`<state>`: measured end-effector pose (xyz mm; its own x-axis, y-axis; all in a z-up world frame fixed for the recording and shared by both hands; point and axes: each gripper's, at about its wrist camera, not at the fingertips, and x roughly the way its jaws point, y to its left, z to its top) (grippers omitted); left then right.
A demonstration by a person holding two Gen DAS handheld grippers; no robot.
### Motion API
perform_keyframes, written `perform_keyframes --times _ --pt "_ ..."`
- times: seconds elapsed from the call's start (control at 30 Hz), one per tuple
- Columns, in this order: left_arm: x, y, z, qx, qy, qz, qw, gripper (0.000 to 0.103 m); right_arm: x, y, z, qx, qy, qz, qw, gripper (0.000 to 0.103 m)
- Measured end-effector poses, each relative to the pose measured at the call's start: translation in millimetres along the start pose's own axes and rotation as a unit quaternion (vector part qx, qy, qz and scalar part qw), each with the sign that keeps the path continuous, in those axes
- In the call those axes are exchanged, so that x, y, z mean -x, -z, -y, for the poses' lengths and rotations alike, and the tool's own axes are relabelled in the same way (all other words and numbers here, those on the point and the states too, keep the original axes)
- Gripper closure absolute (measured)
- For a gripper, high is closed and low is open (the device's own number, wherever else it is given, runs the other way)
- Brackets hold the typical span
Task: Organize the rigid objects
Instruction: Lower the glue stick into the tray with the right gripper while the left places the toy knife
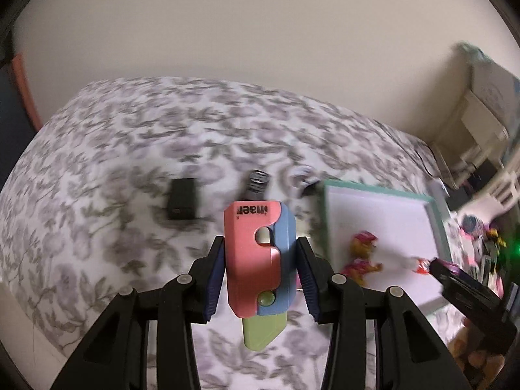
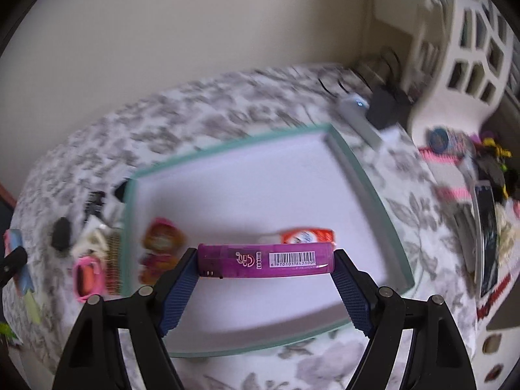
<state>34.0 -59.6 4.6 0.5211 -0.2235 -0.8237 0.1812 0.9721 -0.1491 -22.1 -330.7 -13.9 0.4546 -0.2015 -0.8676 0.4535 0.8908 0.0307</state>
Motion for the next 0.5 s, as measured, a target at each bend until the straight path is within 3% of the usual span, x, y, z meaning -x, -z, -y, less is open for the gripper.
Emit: perform_keyframes --times 0.17,0.5 --pt "-13.7 9.0 44.1 -0.034 0.034 -0.020 0.9986 0.059 -13.4 0.2 24.5 -0.020 0.012 -0.018 1.000 0.020" --pt "-44.6 32.6 108.0 -0.096 0.065 -0.068 0.9909 0.059 -15.7 1.5 52.8 -0.049 0.030 -0.033 0.998 0.020"
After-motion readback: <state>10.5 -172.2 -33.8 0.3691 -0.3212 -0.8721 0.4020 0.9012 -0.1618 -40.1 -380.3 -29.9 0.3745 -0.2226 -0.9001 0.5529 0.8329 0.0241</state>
